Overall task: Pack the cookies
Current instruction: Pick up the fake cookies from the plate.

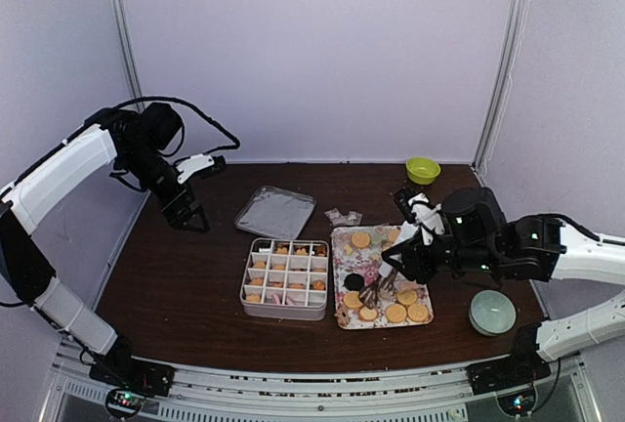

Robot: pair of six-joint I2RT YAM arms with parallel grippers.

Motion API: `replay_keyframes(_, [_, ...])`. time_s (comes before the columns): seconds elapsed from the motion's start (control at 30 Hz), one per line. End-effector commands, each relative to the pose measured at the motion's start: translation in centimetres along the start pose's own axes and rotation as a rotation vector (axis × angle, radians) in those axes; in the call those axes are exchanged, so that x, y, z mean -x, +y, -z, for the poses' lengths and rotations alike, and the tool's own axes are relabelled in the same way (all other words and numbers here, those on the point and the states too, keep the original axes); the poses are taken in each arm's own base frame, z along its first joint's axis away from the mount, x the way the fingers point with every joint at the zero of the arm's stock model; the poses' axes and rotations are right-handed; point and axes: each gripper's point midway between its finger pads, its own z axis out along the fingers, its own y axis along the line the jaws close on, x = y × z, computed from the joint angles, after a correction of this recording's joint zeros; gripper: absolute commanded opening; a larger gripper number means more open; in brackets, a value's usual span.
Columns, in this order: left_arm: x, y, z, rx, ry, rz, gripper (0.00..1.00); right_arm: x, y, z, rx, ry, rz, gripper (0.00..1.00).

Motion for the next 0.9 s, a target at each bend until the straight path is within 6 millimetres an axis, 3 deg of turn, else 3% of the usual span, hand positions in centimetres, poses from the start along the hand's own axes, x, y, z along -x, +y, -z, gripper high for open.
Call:
replay_keyframes(0.0, [0.3,0.7,0.9,0.045,-0.044,0.008,0.98,0.9,0.0,-0.5,-0.044,-0.062,-0.02,0.4])
replay_keyframes(0.2, [-0.1,0.9,0.8,0.046,-0.041,0.018,0.98,-0.1,1.2,-1.5,-0.03,-0.037,-0.01,0.41])
replay_keyframes(0.7, [0.1,1.2,1.4,0.073,-0.051,0.017,0.98,-3.6,0.9,-2.9,-0.085,0.079,0.044,0.42])
replay_keyframes(0.87, [0.1,1.4,1.5,0.079,-0.052,0.016,0.98,-3.5,1.3,-2.9,-0.069,0.083,0.034,0.34])
